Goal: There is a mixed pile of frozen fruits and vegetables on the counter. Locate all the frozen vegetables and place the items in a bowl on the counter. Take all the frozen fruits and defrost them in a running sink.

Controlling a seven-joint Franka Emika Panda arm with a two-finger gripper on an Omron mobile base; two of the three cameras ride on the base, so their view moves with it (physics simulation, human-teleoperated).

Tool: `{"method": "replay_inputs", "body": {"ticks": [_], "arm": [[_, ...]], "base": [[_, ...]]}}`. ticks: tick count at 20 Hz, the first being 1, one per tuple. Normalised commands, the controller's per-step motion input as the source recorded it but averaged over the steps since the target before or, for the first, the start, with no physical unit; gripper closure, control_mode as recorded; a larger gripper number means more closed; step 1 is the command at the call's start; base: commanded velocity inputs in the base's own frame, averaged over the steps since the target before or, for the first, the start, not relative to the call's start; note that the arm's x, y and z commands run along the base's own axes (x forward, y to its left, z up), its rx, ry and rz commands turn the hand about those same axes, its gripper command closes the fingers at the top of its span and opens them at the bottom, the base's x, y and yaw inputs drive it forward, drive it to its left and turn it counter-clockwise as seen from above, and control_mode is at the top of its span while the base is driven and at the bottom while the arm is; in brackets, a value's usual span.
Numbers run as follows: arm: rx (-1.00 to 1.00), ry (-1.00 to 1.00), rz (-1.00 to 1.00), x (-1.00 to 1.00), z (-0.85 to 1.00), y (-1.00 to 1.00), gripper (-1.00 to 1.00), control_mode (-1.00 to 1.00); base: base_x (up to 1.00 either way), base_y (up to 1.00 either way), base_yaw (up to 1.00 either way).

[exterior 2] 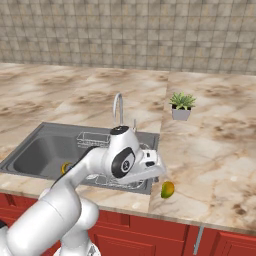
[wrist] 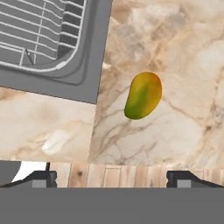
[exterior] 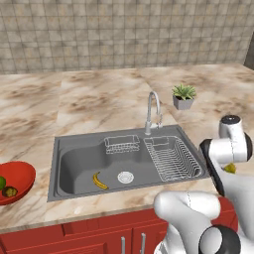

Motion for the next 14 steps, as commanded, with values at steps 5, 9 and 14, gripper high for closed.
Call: {"method": "replay_inputs", "body": {"ticks": [5, 9, 14], "arm": [[0.0, 0.0, -0.34, 0.0, -0.12, -0.31, -1.0, -1.0], [0.01, 0.0, -0.23, 0.11, 0.0, -0.46, -1.0, -1.0], [0.03, 0.0, -0.18, 0.17, -0.01, -0.32, -1.0, -1.0]], "base": [[0.0, 0.0, 0.0], [0.0, 0.0, 0.0], [0.0, 0.0, 0.0]]}}
